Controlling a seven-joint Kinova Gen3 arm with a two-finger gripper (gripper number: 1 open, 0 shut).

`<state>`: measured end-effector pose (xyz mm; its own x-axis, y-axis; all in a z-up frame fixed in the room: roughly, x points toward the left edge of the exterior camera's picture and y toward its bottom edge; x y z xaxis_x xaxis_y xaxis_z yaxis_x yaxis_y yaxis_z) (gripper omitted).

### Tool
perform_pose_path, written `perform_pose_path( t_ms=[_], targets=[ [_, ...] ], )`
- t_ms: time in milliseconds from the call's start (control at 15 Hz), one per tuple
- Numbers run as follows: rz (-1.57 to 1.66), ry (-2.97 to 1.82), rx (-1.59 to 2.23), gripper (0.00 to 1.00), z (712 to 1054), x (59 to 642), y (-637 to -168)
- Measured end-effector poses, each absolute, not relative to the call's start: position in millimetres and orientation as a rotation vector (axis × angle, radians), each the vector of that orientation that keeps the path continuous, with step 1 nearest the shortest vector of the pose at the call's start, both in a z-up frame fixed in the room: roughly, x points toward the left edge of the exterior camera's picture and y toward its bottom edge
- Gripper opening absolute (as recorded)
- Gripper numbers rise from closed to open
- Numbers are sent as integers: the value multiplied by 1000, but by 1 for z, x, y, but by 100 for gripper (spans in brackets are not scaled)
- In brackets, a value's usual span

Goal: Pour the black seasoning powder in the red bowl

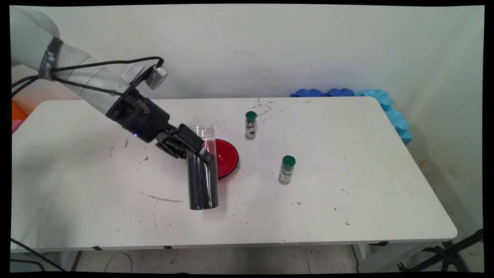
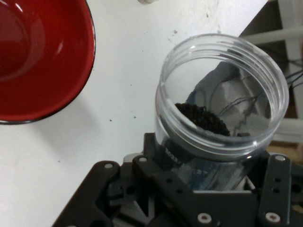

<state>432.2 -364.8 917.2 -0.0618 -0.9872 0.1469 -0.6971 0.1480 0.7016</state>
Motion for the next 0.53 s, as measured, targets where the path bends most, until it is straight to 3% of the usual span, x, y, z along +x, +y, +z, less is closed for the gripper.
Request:
perform_pose_path(
  t_ms=[533],
  targets=[
    [-778, -1543, 1847, 0, 909, 431, -370]
  ],
)
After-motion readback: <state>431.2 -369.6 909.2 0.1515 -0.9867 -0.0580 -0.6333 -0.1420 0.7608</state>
